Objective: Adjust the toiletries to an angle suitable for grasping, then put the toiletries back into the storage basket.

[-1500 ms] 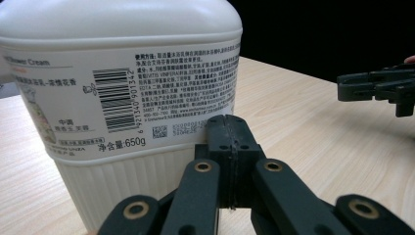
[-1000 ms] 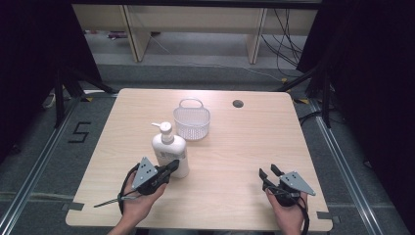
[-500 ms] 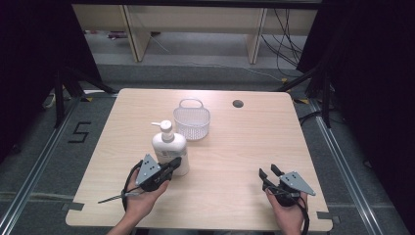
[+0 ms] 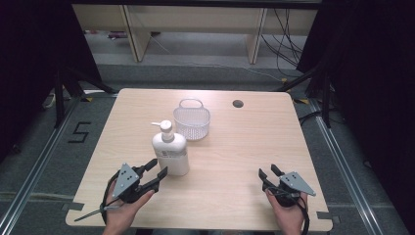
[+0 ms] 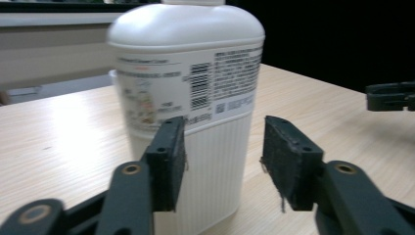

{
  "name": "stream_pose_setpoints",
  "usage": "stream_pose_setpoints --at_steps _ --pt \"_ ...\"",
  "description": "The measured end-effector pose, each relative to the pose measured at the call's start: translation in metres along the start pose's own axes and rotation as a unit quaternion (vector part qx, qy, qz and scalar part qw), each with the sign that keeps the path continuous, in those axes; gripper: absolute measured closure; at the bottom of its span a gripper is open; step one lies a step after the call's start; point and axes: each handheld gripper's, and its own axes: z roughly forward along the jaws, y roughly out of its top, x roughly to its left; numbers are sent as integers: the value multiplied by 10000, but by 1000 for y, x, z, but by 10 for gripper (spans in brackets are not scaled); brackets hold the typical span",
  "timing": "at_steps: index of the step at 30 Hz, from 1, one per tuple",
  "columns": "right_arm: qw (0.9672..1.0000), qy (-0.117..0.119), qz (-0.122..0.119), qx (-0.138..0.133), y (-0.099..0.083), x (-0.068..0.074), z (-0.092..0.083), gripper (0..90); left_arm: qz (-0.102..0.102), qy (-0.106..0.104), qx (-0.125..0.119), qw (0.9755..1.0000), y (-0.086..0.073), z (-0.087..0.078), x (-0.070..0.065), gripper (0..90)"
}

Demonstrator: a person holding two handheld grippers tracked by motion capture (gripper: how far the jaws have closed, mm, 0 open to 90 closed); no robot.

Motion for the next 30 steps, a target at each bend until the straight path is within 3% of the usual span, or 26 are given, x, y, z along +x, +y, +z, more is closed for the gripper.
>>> stream_pose_setpoints --at_steps 7,17,20,22,23,26,29,30 --pt "10000 -3 -1 8 0 0 0 481 11 335 -98 9994 -2 -7 0 375" --pt "9999 -85 -54 46 1 -1 4 479 24 462 -201 9987 3 -10 2 388" --pt "9999 78 68 38 1 -1 3 477 39 501 -245 9984 7 -9 0 391" --pt "10000 36 56 56 1 -1 3 477 53 502 -247 9984 9 -8 0 394" --pt "10000 18 61 66 1 -1 3 476 66 467 -384 9981 12 -5 0 396" --pt "9999 47 74 90 1 0 3 476 87 521 -358 9980 17 -6 -2 400" --pt "9999 -102 -87 88 2 -1 4 475 171 518 -506 9972 26 -2 -4 402" --pt "9999 -110 71 81 1 2 4 474 176 531 -517 9971 28 -2 -4 404"
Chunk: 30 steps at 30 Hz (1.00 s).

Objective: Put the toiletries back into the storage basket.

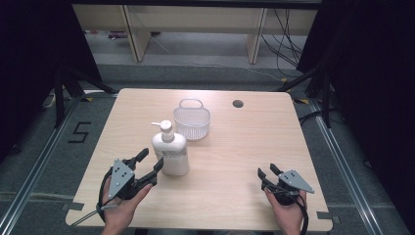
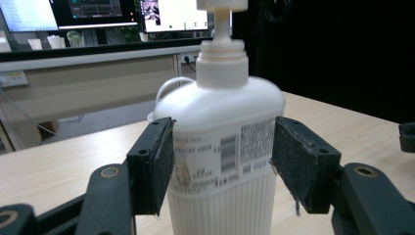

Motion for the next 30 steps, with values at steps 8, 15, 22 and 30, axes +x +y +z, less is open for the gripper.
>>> stream_pose_setpoints --at_steps 8,15,22,30 --pt "10000 -9 4 -17 0 0 0 473 64 112 -31 9999 15 13 -3 408" --pt "9999 20 -98 -83 0 -2 1 472 29 195 -106 9997 29 27 -5 412" --pt "10000 57 0 -82 0 0 2 471 52 230 -105 9997 39 42 -9 416" --pt "10000 62 -70 -32 0 -1 1 469 82 492 -115 9987 48 51 -15 430"
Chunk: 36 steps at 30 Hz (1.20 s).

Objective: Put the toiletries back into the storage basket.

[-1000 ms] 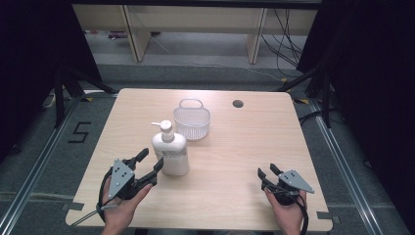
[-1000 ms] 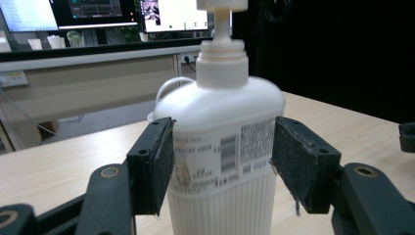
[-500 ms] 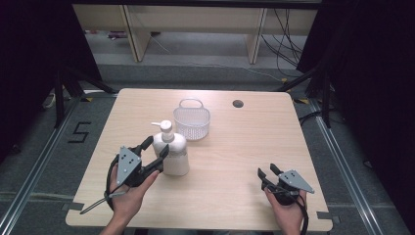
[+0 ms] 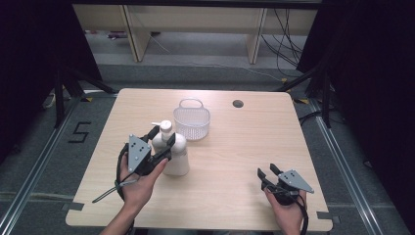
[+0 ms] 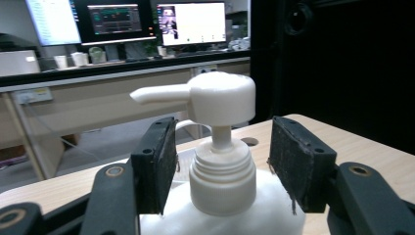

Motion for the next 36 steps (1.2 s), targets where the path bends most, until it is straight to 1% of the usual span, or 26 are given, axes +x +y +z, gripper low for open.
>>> stream_pose_setpoints --at_steps 1,3,4,5,7,9,10,15,18,19,20,21,22,23,26,27,28,31,36 --pt "10000 22 -88 -8 0 -1 0 468 -28 57 -4 10000 1 2 -2 432" --pt "10000 30 -42 14 1 0 0 468 14 134 19 9999 2 3 -4 438" --pt "9999 21 -100 -24 0 -1 1 468 9 151 -1 9999 2 4 -5 440" --pt "9999 -5 -74 -72 0 -1 1 467 9 169 -3 9999 3 4 -5 444" --pt "10000 16 -38 19 0 -1 0 467 21 194 23 9998 4 4 -5 455" --pt "10000 19 -41 12 0 0 0 467 4 272 25 9996 5 6 -5 471" --pt "10000 30 8 27 0 0 0 467 11 293 50 9996 5 6 -5 478" --pt "10000 39 53 43 0 1 0 465 -13 342 64 9994 8 11 -9 500" --pt "10000 20 -41 9 0 -1 0 464 -3 385 60 9992 8 12 -10 530" --pt "10000 1 -80 -2 0 -1 0 463 -34 457 40 9989 8 13 -11 545" --pt "10000 0 -54 16 0 -1 0 462 -26 502 37 9987 8 13 -11 561" --pt "10000 9 -22 34 1 -1 -1 462 -51 506 32 9987 8 13 -11 579" --pt "10000 0 -72 6 0 -1 0 462 -65 522 32 9986 8 13 -12 582" --pt "10000 14 -20 32 1 0 0 461 -66 527 36 9986 8 13 -12 583" --pt "10000 14 -19 30 1 0 0 461 -77 541 48 9985 8 13 -12 586" --pt "10000 32 40 39 0 1 0 461 -98 533 48 9985 9 13 -12 588" --pt "10000 32 40 39 0 1 0 461 -98 533 48 9985 9 13 -12 589" --pt "10000 47 58 45 1 1 0 460 -135 466 32 9988 9 12 -14 590" --pt "10000 7 -15 31 1 -1 -1 459 -120 408 44 9991 9 12 -15 591"
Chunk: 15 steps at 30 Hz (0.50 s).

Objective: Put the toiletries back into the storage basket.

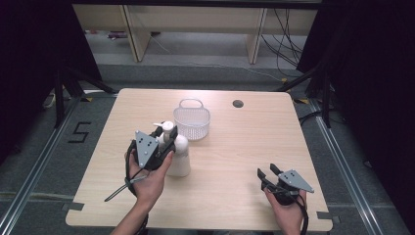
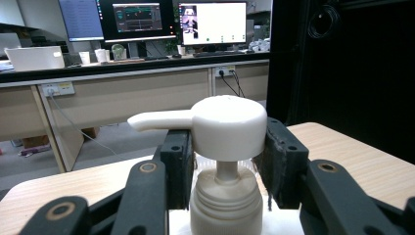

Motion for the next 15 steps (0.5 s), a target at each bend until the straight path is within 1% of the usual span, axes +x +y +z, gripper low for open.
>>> stream_pose_setpoints --at_steps 4,5,6,7,8,9,11,13,15 --pt "10000 -1 9 -8 0 0 0 459 11 -78 -14 10000 1 1 -2 591" --pt "9998 14 204 49 0 3 -1 459 0 -89 -18 10000 2 1 -2 591" --pt "10000 0 10 -10 0 0 0 459 -2 -99 -19 9999 3 1 -2 591" --pt "10000 2 62 5 0 1 0 459 8 -109 -32 9999 3 1 -2 591" --pt "10000 2 62 5 0 1 0 459 8 -109 -32 9999 3 1 -2 591" --pt "10000 -8 -49 -24 0 -1 0 459 6 -138 -70 9999 6 1 -2 591" --pt "10000 -9 -55 -22 0 -1 0 459 22 -151 -85 9998 7 1 -2 591" --pt "10000 -5 8 0 0 0 0 459 46 -178 -127 9998 11 1 -2 592" --pt "10000 -10 6 2 0 0 0 459 53 -192 -147 9997 14 1 -2 592"
